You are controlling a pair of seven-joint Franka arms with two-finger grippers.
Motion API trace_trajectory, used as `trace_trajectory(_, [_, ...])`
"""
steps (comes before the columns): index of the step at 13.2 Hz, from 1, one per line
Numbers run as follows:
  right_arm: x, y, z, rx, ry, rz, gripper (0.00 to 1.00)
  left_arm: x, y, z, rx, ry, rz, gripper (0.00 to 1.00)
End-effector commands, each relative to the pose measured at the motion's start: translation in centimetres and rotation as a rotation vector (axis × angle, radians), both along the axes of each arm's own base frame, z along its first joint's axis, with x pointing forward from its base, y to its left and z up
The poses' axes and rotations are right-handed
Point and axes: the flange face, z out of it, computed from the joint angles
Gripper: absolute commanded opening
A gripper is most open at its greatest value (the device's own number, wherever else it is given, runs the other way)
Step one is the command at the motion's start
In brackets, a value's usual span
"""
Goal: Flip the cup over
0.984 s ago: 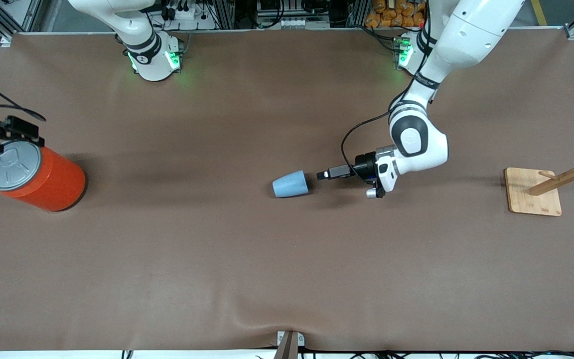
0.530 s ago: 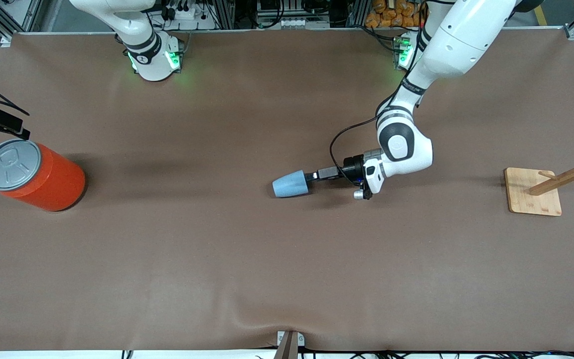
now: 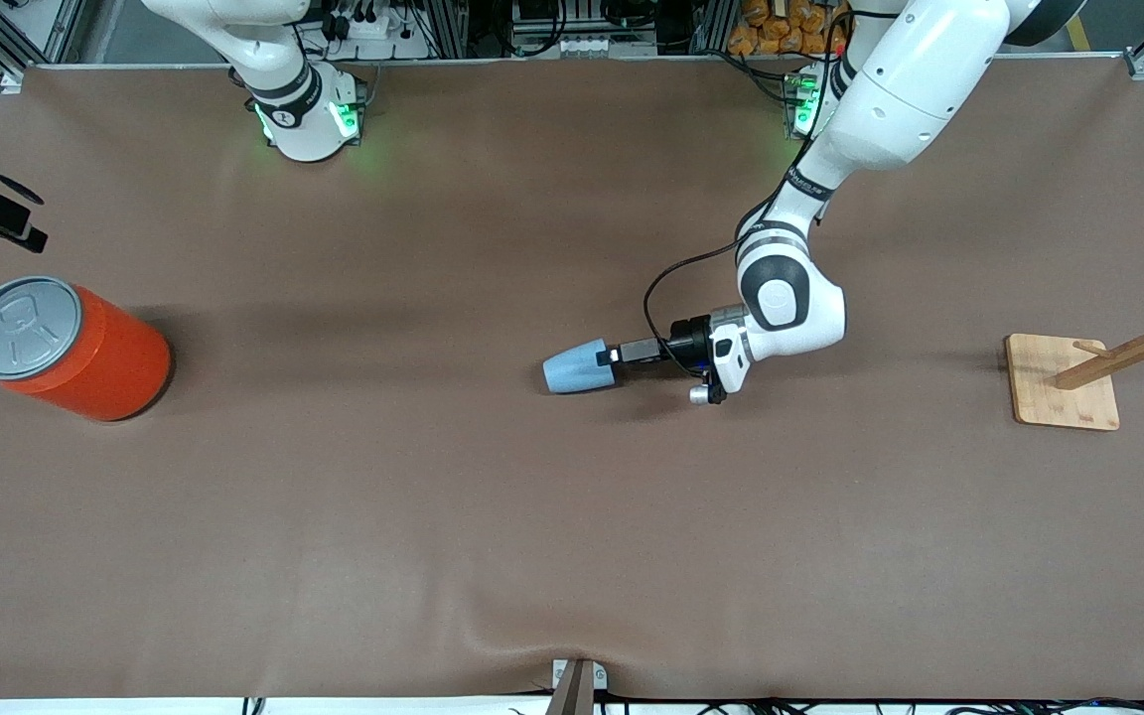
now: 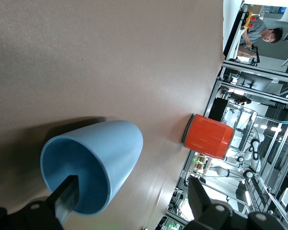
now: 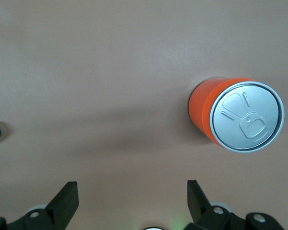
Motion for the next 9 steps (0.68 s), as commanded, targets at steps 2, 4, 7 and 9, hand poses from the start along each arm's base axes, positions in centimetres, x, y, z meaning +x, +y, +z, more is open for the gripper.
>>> trace_trajectory(2, [0.0,0.0,0.5,0.002,0.007,-0.004,1.00,0.3,-1.9,-0.6,-0.024,-0.010,0.028,1.00])
trace_trajectory(4, [-0.3,-0.3,1.1,-0.024,0.011,-0.005,1.00,0.9,-2.5,-0.6,-0.037,-0.015,0.033,0.97])
trace_trajectory(7, [-1.0,-0.4,1.7,-0.036,0.048,0.013,1.00,0.8,-2.9,-0.9,-0.037,-0.022,0.024,0.64])
trace_trajectory(9, [-0.8,-0.3,1.6,-0.027,0.040,0.036,1.00,1.0,-2.6,-1.1,-0.031,-0.042,0.018,0.31])
